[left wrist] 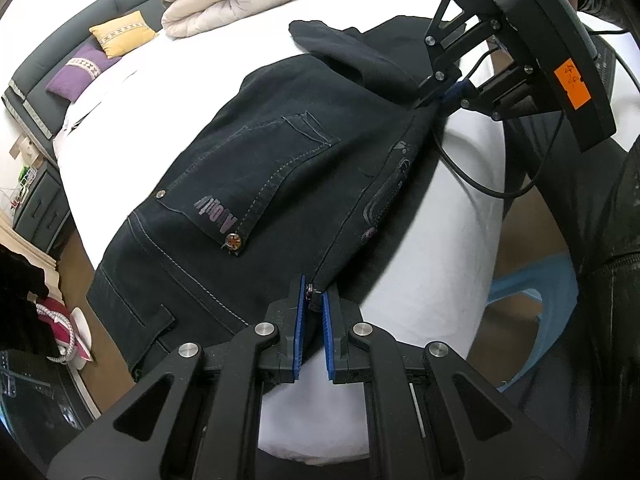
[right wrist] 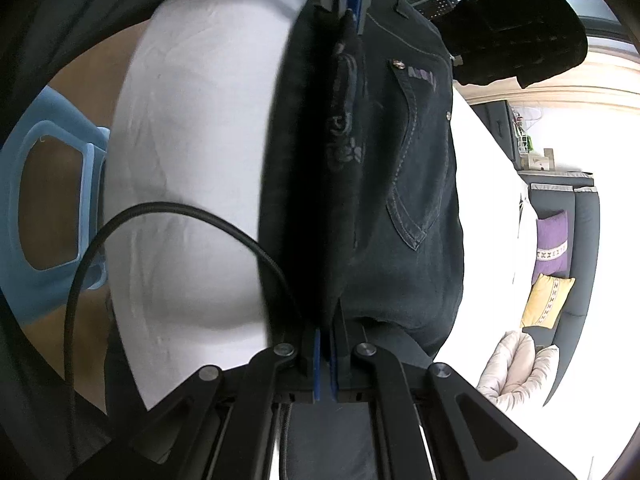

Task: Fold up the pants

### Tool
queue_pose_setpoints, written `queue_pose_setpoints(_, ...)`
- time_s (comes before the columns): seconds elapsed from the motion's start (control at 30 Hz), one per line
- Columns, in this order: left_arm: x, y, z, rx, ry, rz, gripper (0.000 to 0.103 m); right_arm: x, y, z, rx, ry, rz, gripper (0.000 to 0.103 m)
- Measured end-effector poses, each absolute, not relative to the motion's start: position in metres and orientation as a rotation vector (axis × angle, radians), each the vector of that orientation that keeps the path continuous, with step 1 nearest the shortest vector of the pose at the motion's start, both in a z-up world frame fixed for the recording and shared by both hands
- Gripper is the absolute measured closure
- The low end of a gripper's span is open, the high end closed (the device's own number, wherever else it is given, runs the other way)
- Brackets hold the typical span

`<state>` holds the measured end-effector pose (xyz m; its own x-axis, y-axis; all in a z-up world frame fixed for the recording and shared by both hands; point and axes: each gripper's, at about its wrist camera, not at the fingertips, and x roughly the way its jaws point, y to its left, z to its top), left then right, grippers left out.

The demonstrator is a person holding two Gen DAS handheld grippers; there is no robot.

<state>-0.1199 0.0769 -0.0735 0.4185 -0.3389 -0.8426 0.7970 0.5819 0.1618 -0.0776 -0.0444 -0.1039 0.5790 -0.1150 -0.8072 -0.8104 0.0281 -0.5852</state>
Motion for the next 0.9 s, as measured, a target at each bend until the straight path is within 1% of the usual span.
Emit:
queue_pose_setpoints(0.13,-0.114,0.089,-0.075,0.584,0.880,-0.755,0.095,-0.091,-0.043,-0.111,-1.484,0.835,0.621,0.098)
queue_pose_setpoints(0.17,-0.113,0.090,-0.077,0.582,0.876,-0.743,0.093,-0.093,-0.042,-0.115,-1.498,0.829,0.613,0.098)
queue_pose_setpoints(0.23,-0.115,0.091,-0.078,0.584,0.867,-0.722,0.092,-0.097,-0.035,-0.121,-1.521,0.820,0.589,0.097)
queue_pose_setpoints(0.3,-0.116,0.094,-0.074,0.591,0.881,-0.696,0.088,-0.100,-0.031,-0.125,-1.529,0.820,0.565,0.096)
queue_pose_setpoints(0.37,-0.117,0.098,-0.069,0.574,0.910,-0.694,0.087,-0.103,-0.028,-0.127,-1.526,0.823,0.545,0.096)
queue_pose_setpoints(0.5,-0.114,0.114,-0.045,0.464,0.964,-0.676,0.087,-0.103,-0.024,-0.128,-1.497,0.834,0.506,0.096)
queue_pose_setpoints(0.6,-0.103,0.117,-0.025,0.342,0.936,-0.645,0.087,-0.102,-0.021,-0.130,-1.488,0.832,0.479,0.096)
queue_pose_setpoints(0.7,-0.088,0.097,-0.011,0.235,0.879,-0.644,0.087,-0.104,-0.019,-0.132,-1.491,0.823,0.456,0.096)
queue_pose_setpoints(0.8,-0.067,0.059,-0.024,0.224,0.903,-0.623,0.087,-0.105,-0.019,-0.132,-1.474,0.820,0.432,0.096)
queue_pose_setpoints(0.87,-0.049,0.038,-0.051,0.194,0.966,-0.614,0.087,-0.103,-0.019,-0.131,-1.426,0.818,0.409,0.096)
queue_pose_setpoints(0.9,-0.038,0.032,-0.071,0.187,1.026,-0.579,0.087,-0.103,-0.019,-0.131,-1.404,0.817,0.399,0.096)
